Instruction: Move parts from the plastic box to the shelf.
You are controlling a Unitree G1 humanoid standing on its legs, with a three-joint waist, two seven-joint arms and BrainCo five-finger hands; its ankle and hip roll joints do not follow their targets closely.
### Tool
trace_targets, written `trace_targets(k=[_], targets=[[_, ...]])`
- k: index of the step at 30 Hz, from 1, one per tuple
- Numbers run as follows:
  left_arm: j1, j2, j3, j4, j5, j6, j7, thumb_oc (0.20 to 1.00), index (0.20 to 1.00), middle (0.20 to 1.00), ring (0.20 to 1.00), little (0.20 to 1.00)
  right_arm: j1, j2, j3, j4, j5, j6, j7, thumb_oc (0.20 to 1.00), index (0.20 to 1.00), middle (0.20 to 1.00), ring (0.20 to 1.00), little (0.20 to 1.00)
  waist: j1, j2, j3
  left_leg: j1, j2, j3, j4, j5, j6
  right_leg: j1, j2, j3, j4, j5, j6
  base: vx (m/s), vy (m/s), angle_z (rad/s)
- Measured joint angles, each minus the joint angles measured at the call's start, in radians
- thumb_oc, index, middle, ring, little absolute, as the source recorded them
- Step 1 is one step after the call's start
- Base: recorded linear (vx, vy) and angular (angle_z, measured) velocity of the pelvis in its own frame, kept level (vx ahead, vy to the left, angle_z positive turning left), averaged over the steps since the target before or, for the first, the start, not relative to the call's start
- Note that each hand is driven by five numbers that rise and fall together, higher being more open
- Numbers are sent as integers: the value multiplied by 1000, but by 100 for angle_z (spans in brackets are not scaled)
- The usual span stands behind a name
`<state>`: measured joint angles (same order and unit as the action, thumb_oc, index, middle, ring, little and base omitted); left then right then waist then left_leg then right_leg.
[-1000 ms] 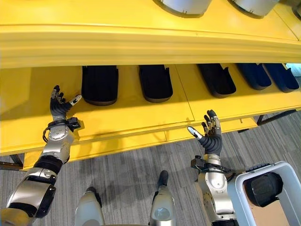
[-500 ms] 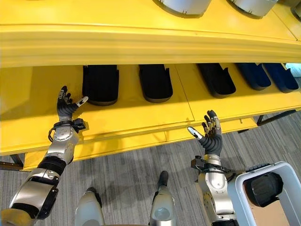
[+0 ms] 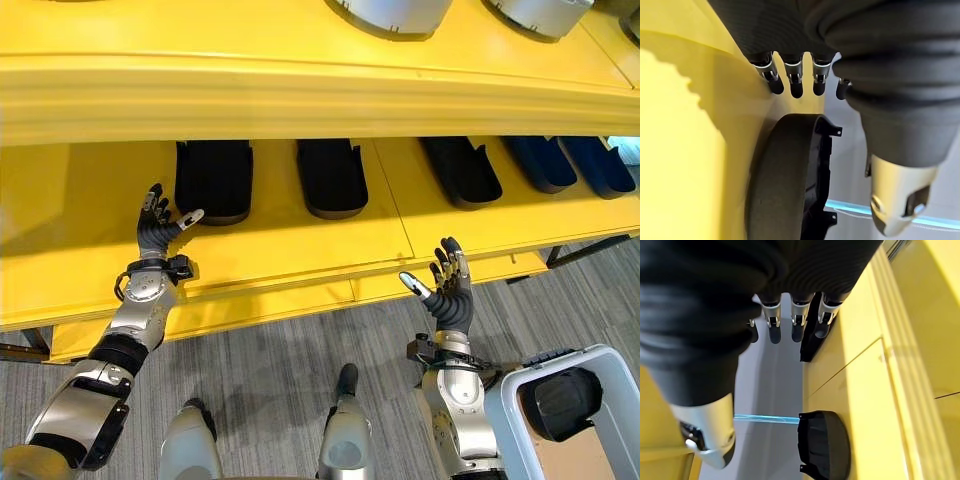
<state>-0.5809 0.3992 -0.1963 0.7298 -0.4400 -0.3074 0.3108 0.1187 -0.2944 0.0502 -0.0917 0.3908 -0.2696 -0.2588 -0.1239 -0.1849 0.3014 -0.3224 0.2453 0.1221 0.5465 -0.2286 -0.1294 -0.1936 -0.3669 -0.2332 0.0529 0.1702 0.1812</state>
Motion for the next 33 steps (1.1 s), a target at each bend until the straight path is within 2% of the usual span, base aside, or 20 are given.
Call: trace_targets(k=[10,15,27,33], targets=[[9,-1,-36,-20,2,-2,-5,1000,1000,1000,1000,1000,4,0,0,0,0,0,2,1000,1000,1000,1000,1000,2,4,-3,1,0,-2,-3,4,-6,-4,2,8,17,16,11,0,-1,0],[10,-12,-38,-20,2,0,-8,1000,1000,1000,1000,1000,5,0,-1,0,0,0,10,1000,1000,1000,1000,1000,1,3,-3,-1,0,0,2,0,0,-7,1,11,13,5,-4,5,-4,-2],[15,-31,-53,-42,23,-3,-10,1000,1000,1000,1000,1000,5,0,-1,0,0,0,11,1000,1000,1000,1000,1000,2,3,-3,-5,0,-4,-2,3,-5,-8,3,11,16,12,8,0,-1,1],[14,-33,-71,-42,23,-2,-22,1000,1000,1000,1000,1000,7,0,-2,0,0,0,12,1000,1000,1000,1000,1000,2,3,-3,-6,-1,-4,1,-1,1,-8,3,11,12,0,1,0,-2,-1]])
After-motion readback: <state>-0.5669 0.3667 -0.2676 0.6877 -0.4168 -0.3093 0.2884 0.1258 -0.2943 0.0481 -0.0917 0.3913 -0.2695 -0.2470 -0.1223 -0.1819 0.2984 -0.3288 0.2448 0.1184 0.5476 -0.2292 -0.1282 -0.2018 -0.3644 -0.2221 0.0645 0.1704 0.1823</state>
